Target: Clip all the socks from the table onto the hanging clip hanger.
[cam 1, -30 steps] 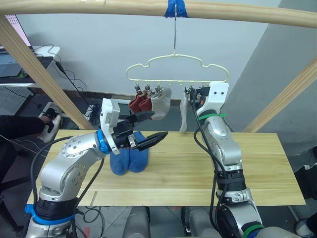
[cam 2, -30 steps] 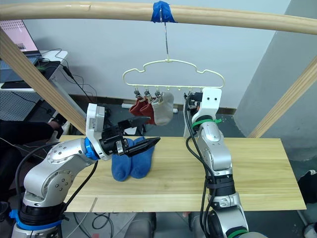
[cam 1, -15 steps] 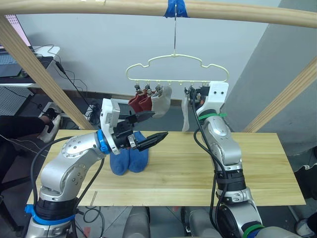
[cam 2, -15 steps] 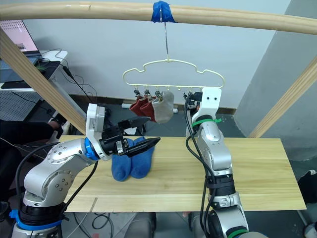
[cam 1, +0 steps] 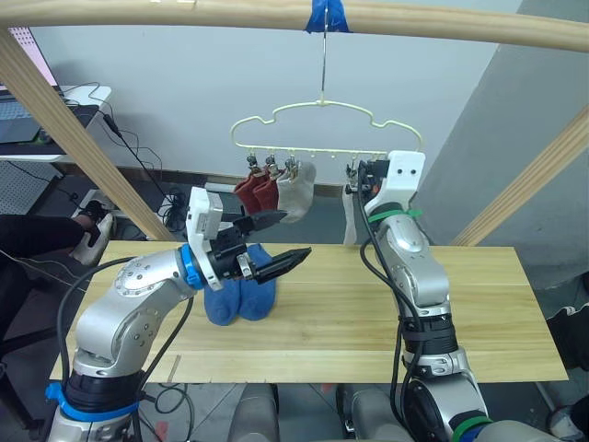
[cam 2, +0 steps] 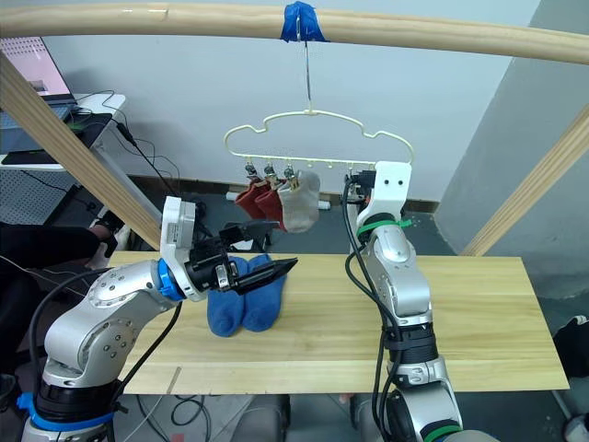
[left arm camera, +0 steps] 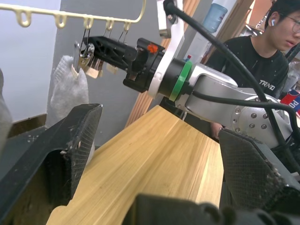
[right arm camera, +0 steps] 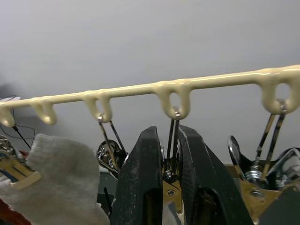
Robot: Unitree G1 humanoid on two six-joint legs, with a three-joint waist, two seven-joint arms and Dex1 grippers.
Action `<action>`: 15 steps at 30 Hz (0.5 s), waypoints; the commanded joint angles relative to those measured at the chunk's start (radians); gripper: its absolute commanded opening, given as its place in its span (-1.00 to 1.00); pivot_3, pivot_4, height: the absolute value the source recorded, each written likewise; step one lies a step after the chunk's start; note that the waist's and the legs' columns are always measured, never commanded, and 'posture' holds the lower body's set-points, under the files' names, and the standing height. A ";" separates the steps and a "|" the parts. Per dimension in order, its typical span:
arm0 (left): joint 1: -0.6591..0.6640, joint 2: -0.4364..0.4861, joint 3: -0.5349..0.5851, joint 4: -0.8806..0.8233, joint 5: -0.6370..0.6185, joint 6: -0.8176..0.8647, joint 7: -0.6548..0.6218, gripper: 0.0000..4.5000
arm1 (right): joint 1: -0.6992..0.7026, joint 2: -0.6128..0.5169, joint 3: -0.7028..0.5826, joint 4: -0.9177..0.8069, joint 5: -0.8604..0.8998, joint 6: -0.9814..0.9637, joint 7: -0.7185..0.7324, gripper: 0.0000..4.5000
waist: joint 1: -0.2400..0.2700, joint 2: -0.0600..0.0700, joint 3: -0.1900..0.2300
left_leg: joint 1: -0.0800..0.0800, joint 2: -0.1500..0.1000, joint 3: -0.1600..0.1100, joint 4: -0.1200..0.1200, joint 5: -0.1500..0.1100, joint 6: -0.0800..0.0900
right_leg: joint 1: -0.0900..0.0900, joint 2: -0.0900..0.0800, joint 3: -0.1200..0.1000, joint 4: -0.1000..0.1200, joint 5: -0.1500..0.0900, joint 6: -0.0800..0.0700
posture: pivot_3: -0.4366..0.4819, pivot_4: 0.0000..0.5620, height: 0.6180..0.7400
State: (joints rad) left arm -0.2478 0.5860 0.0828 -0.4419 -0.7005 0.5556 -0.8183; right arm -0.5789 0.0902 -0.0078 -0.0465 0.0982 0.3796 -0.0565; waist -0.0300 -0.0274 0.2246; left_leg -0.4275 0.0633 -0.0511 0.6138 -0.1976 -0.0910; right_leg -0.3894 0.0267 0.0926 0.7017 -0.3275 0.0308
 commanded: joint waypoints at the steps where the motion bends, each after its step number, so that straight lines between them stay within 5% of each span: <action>1: 0.009 -0.011 0.003 -0.035 -0.011 -0.010 0.010 1.00 | -0.004 -0.020 0.008 -0.086 0.013 0.016 0.031 -0.93 | 0.000 0.000 0.000 | 0.000 0.000 0.000 0.000 0.000 0.000 | 0.000 0.000 0.000 0.000 0.000 0.000 | 0.05 -0.28 1.00; 4: 0.033 -0.027 0.013 0.008 -0.003 0.032 0.070 1.00 | -0.002 -0.072 0.000 -0.116 0.035 0.085 0.087 -0.93 | 0.000 0.000 0.000 | 0.000 0.000 0.000 0.000 0.000 0.000 | 0.000 0.000 0.000 0.000 0.000 0.000 | 0.04 -0.28 1.00; 9: 0.059 -0.032 -0.027 0.190 0.178 0.012 0.190 1.00 | -0.039 -0.238 -0.031 -0.150 0.106 0.212 0.244 -0.93 | -0.002 0.000 0.000 | 0.000 0.000 0.000 0.000 0.000 0.000 | 0.000 0.000 0.000 0.000 0.000 0.000 | -0.01 -0.30 1.00; 15: -0.001 -0.063 -0.087 0.464 0.417 -0.120 0.318 1.00 | -0.054 -0.307 -0.026 -0.163 0.142 0.272 0.310 -0.93 | -0.003 0.000 0.000 | 0.000 0.000 0.000 0.000 0.000 0.000 | 0.000 0.000 0.000 -0.001 0.000 0.000 | -0.07 -0.35 1.00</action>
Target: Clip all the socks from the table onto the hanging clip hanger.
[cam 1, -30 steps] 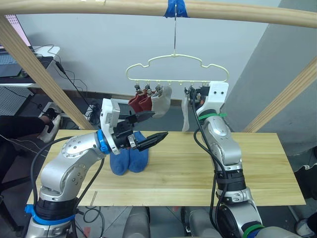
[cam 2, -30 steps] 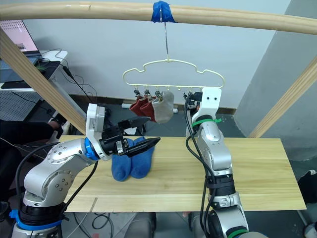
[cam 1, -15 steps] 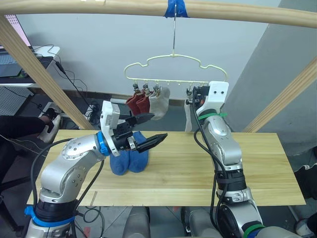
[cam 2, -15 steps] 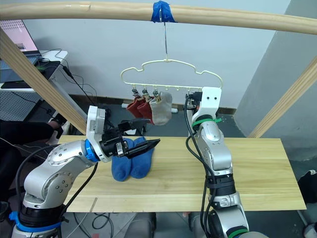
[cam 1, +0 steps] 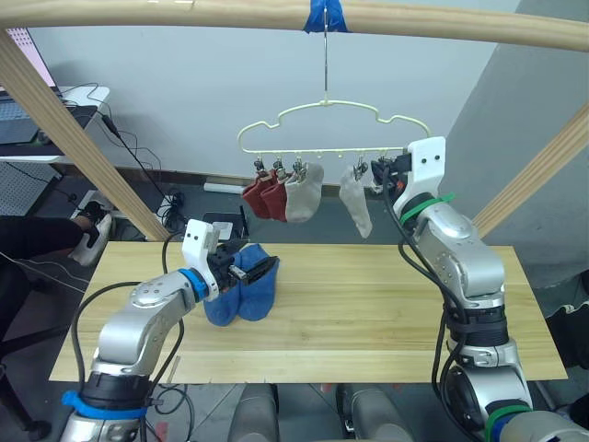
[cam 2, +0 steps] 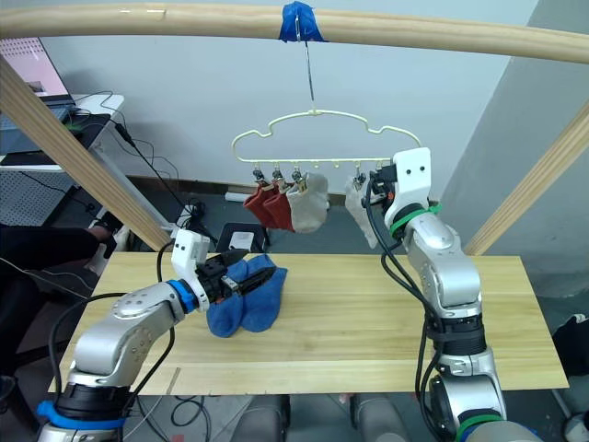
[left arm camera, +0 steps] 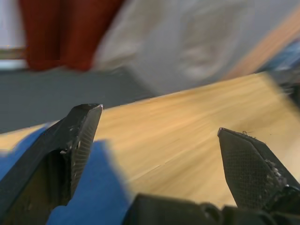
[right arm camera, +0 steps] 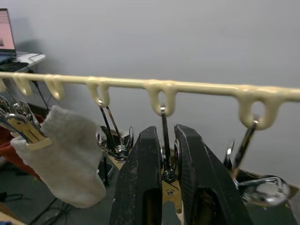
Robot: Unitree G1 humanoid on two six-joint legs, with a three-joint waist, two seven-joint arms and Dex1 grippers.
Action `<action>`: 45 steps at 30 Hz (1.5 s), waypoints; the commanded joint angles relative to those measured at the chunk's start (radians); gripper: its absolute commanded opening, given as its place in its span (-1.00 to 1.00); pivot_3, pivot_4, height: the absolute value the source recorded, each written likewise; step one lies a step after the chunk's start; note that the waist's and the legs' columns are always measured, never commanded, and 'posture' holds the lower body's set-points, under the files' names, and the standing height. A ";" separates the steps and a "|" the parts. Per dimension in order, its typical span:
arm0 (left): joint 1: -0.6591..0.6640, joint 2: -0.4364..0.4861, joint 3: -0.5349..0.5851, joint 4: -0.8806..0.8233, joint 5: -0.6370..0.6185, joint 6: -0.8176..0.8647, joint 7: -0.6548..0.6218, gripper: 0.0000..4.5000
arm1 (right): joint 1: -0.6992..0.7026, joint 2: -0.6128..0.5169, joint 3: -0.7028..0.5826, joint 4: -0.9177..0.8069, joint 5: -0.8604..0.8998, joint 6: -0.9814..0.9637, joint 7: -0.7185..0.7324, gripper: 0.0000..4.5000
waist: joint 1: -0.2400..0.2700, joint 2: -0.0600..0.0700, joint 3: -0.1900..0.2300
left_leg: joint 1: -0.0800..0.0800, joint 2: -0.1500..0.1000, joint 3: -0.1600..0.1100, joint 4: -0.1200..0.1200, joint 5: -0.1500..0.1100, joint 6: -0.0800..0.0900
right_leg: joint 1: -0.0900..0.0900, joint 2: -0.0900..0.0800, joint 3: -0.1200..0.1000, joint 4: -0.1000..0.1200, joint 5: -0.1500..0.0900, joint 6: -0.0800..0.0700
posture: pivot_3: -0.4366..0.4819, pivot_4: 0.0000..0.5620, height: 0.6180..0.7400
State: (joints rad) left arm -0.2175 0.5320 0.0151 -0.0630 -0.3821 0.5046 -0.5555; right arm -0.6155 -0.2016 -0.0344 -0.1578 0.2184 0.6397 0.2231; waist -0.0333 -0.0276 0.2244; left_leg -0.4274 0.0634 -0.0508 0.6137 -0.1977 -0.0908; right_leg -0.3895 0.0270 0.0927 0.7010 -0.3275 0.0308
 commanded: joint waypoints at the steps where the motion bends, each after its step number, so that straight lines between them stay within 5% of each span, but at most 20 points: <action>1: -0.041 -0.017 -0.021 0.128 0.124 -0.084 0.074 1.00 | -0.017 -0.018 0.001 -0.054 0.024 0.018 0.034 -0.93 | 0.000 0.000 0.000 | 0.000 0.000 0.000 0.000 0.000 0.000 | 0.000 0.000 0.000 0.000 0.000 0.000 | -0.07 -0.35 1.00; 13: -0.091 -0.027 0.028 0.371 0.259 -0.152 0.178 1.00 | -0.006 -0.014 -0.021 -0.069 0.032 0.048 -0.001 -0.93 | -0.001 0.000 0.000 | -0.001 0.000 0.000 0.000 0.000 0.000 | 0.000 -0.001 0.000 -0.001 0.000 0.000 | -0.11 -0.30 1.00; 23: -0.173 -0.101 0.096 0.499 0.196 -0.202 0.110 1.00 | -0.007 -0.033 -0.038 -0.067 0.030 0.051 -0.014 -0.93 | 0.000 0.000 0.000 | -0.001 -0.001 0.000 0.000 0.000 0.000 | 0.000 -0.001 -0.001 -0.001 0.000 0.000 | -0.14 -0.27 1.00; 31: -0.157 -0.080 -0.054 0.362 0.256 -0.187 -0.038 1.00 | -0.007 -0.037 -0.039 -0.067 0.029 0.055 -0.017 -0.93 | -0.008 0.000 0.000 | -0.001 -0.001 0.000 0.000 0.000 0.000 | 0.000 -0.001 -0.001 -0.001 0.000 0.000 | -0.17 -0.24 1.00; 40: -0.223 -0.121 -0.217 0.555 0.398 -0.311 -0.085 1.00 | -0.012 -0.036 -0.045 -0.057 0.026 0.055 -0.029 -0.93 | -0.011 0.000 0.000 | -0.001 -0.001 0.000 0.000 0.000 0.000 | 0.000 -0.001 -0.001 -0.001 0.000 0.000 | -0.19 -0.20 1.00; 45: -0.255 -0.126 -0.236 0.659 0.445 -0.345 -0.087 0.47 | -0.013 -0.036 -0.045 -0.060 0.027 0.059 -0.037 -0.93 | -0.017 0.000 0.000 | -0.001 -0.001 0.000 0.000 0.000 0.000 | 0.000 -0.001 -0.001 -0.001 0.000 0.000 | -0.23 -0.18 1.00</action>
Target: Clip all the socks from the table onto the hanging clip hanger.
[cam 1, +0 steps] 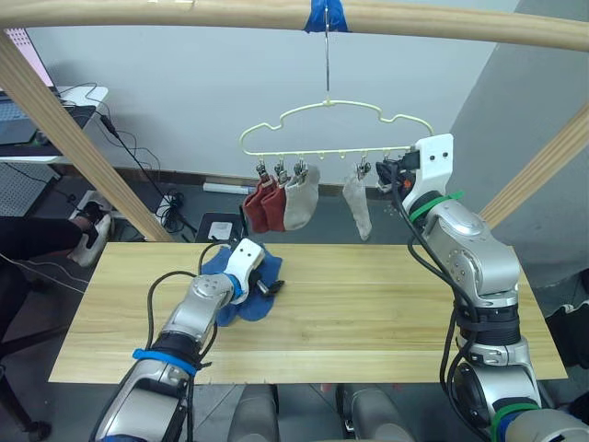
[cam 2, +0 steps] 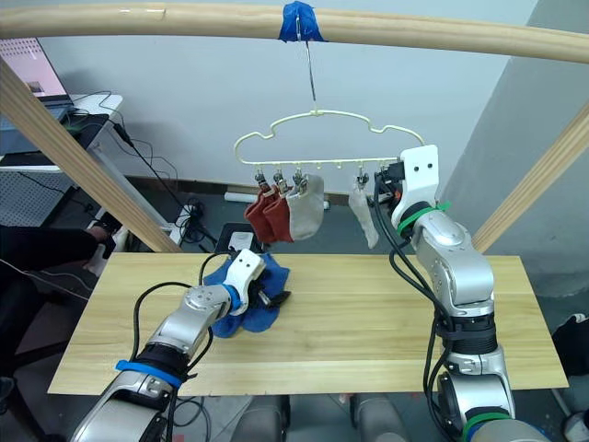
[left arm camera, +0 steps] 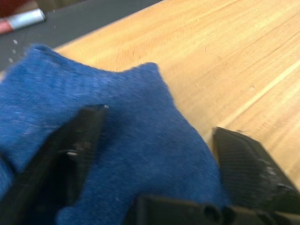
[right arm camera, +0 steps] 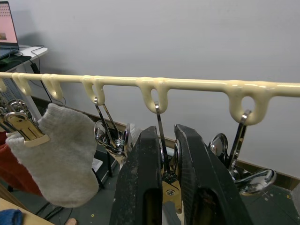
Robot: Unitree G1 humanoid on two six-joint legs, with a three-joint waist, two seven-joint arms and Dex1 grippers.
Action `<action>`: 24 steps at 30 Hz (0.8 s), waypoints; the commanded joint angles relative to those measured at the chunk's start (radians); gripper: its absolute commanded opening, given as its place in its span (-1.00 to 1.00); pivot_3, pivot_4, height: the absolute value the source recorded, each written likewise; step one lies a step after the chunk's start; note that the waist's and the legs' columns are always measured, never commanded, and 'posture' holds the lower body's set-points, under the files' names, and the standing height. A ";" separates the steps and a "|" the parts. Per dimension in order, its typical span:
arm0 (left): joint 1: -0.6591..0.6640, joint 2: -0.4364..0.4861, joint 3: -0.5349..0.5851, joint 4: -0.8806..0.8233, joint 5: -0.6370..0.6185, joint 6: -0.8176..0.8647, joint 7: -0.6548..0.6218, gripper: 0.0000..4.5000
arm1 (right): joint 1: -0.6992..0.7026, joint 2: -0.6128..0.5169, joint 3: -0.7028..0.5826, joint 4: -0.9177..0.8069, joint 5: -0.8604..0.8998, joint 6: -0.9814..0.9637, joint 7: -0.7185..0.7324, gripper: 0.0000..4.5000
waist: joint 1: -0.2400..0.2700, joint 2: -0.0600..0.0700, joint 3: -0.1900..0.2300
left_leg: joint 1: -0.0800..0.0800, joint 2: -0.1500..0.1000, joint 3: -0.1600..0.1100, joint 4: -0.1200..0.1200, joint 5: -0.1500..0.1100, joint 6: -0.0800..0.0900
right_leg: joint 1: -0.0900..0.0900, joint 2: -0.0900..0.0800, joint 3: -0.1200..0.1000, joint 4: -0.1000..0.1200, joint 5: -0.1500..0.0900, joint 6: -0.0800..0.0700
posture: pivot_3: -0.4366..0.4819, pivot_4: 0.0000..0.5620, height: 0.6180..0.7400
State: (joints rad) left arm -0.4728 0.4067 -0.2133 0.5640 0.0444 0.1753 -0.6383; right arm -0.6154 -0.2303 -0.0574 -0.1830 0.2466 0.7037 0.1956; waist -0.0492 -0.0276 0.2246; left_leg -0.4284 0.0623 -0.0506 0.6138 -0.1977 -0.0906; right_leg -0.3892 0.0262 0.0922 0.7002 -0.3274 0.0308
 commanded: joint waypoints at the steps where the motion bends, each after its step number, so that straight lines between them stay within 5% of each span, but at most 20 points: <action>1: 0.000 0.001 -0.010 0.040 0.024 -0.027 -0.008 0.37 | -0.013 -0.008 -0.023 -0.033 -0.002 -0.006 -0.011 -0.93 | -0.003 0.000 0.000 | 0.000 0.000 0.000 0.000 0.000 0.000 | 0.000 0.000 0.000 0.000 0.000 0.000 | -0.23 -0.17 1.00; 7: 0.031 -0.002 0.002 -0.005 0.010 -0.079 -0.041 -0.35 | -0.012 -0.008 -0.027 -0.027 -0.002 -0.011 -0.016 -0.93 | -0.007 0.000 0.000 | 0.000 0.000 0.000 0.000 0.000 0.000 | 0.000 0.000 0.000 0.000 0.000 0.000 | -0.23 -0.17 1.00; 13: 0.142 0.029 0.030 -0.252 -0.094 -0.056 -0.182 -0.94 | -0.004 -0.018 -0.040 -0.035 0.016 0.005 -0.004 -0.93 | -0.007 0.001 0.002 | 0.000 0.001 0.000 0.000 0.000 0.000 | 0.000 0.000 0.000 -0.001 0.000 0.000 | -0.19 -0.13 1.00; 17: 0.180 0.047 0.072 -0.452 -0.206 -0.028 -0.261 -0.99 | -0.029 -0.054 -0.103 -0.043 0.101 0.116 0.035 -0.93 | -0.002 0.003 0.005 | 0.000 0.000 0.000 0.000 0.000 0.000 | 0.000 0.000 0.000 0.000 0.000 0.000 | -0.18 -0.11 1.00; 24: 0.175 0.020 0.107 -0.614 -0.306 -0.251 -0.350 -0.99 | -0.159 -0.008 -0.369 -0.025 0.373 0.526 -0.041 -0.93 | -0.001 0.006 0.007 | 0.000 0.000 0.000 0.000 0.000 0.000 | 0.001 0.000 0.000 -0.001 0.000 0.000 | -0.19 -0.09 1.00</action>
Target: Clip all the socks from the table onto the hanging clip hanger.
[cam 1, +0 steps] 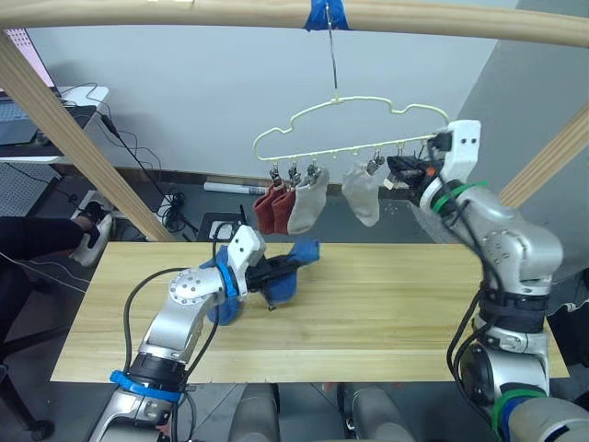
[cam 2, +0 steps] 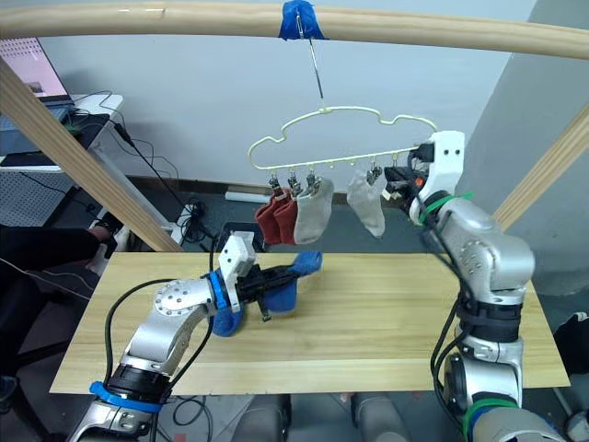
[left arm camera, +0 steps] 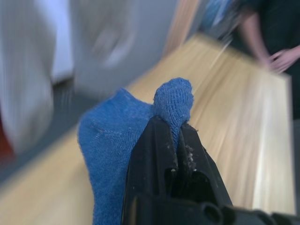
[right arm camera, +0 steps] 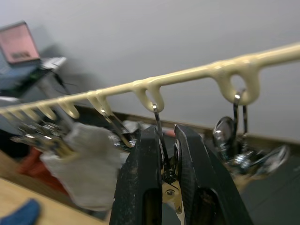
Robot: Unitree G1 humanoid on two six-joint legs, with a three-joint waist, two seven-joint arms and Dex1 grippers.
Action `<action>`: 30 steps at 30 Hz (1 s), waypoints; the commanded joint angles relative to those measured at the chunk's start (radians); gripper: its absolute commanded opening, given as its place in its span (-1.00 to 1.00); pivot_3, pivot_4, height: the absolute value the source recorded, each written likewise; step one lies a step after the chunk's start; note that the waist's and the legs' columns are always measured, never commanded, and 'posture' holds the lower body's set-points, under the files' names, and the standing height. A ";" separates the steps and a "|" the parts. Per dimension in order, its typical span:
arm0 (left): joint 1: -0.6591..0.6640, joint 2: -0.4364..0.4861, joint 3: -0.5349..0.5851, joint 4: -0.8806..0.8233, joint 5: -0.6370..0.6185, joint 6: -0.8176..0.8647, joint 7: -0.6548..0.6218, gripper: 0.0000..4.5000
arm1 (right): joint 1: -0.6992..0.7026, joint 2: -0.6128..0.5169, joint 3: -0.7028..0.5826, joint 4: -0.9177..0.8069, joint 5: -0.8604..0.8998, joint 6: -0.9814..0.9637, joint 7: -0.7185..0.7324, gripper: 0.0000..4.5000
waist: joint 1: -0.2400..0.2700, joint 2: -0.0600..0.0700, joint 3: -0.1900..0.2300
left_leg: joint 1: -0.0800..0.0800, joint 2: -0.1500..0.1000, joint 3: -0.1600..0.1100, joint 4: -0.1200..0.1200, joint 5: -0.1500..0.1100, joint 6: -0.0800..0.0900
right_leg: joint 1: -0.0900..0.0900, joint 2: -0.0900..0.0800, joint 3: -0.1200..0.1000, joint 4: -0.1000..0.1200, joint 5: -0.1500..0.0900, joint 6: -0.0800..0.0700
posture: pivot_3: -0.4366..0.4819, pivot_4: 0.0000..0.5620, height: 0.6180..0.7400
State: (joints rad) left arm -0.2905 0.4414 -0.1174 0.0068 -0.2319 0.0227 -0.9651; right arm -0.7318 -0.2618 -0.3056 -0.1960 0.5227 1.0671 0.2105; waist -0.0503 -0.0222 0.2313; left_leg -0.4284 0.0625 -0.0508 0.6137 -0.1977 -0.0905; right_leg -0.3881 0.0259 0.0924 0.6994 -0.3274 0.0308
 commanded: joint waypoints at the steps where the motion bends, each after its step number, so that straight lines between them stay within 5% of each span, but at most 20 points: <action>1: -0.010 -0.021 0.008 -0.063 -0.021 -0.137 -0.018 -0.99 | -0.068 0.042 -0.166 -0.012 0.131 0.229 -0.076 -0.93 | -0.001 0.002 0.001 | 0.000 0.000 0.000 0.000 0.000 0.000 | 0.000 0.000 0.000 0.000 0.000 0.000 | -0.19 -0.09 1.00; 9: -0.051 -0.097 -0.002 -0.036 0.049 -0.375 0.071 -0.99 | -0.217 0.159 -0.426 -0.004 0.271 0.547 -0.200 -0.93 | -0.003 0.007 0.005 | -0.001 0.000 0.000 -0.001 0.000 0.000 | -0.001 0.000 0.001 -0.002 0.000 0.000 | -0.23 -0.11 1.00; 30: -0.154 -0.168 -0.061 0.100 0.103 -0.525 0.133 -0.99 | -0.204 0.166 -0.432 0.050 0.653 0.547 -0.539 -0.93 | -0.034 0.008 0.006 | -0.002 0.000 0.001 -0.001 -0.001 0.001 | -0.002 0.001 0.002 -0.003 0.000 0.000 | -0.26 -0.17 1.00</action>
State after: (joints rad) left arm -0.4352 0.2791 -0.1698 0.1219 -0.1319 -0.4730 -0.8406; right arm -0.9357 -0.0817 -0.7516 -0.1384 1.1237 1.6065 -0.3135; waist -0.0842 -0.0140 0.2371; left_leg -0.4307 0.0624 -0.0493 0.6122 -0.1982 -0.0894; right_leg -0.3901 0.0266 0.0941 0.6968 -0.3275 0.0310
